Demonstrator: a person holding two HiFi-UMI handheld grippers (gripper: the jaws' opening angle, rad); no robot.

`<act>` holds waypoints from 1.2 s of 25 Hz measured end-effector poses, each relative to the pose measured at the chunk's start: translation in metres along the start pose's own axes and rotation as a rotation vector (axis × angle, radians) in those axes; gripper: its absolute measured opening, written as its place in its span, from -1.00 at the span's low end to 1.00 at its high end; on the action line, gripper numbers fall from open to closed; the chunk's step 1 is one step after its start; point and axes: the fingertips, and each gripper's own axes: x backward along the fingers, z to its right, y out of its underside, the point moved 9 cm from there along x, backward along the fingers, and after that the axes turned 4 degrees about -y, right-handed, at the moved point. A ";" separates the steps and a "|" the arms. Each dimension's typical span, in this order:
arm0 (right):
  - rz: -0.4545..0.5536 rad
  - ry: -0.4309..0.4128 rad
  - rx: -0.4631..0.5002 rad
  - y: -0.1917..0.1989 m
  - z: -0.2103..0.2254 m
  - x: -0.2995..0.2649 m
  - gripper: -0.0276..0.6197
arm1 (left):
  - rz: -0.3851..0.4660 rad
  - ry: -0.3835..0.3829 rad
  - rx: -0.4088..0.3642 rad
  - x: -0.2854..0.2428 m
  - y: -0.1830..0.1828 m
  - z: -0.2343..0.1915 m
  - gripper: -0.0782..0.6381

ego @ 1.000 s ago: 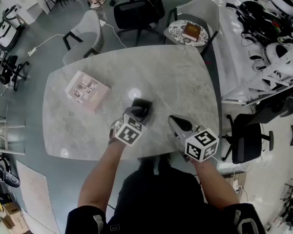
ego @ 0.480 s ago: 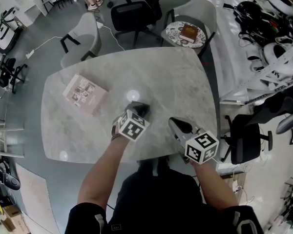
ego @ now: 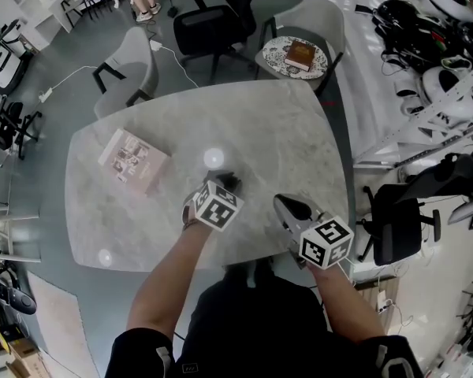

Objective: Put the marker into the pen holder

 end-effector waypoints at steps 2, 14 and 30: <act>0.000 0.002 -0.002 0.001 0.002 0.001 -0.91 | -0.003 -0.002 -0.006 -0.001 -0.001 0.002 -0.54; -0.002 -0.024 0.000 0.004 -0.007 -0.002 -0.91 | 0.044 -0.006 -0.005 0.028 0.013 0.020 -0.64; -0.034 -0.119 0.044 0.013 -0.039 -0.005 -0.91 | 0.084 -0.056 0.005 0.068 0.039 0.043 -0.57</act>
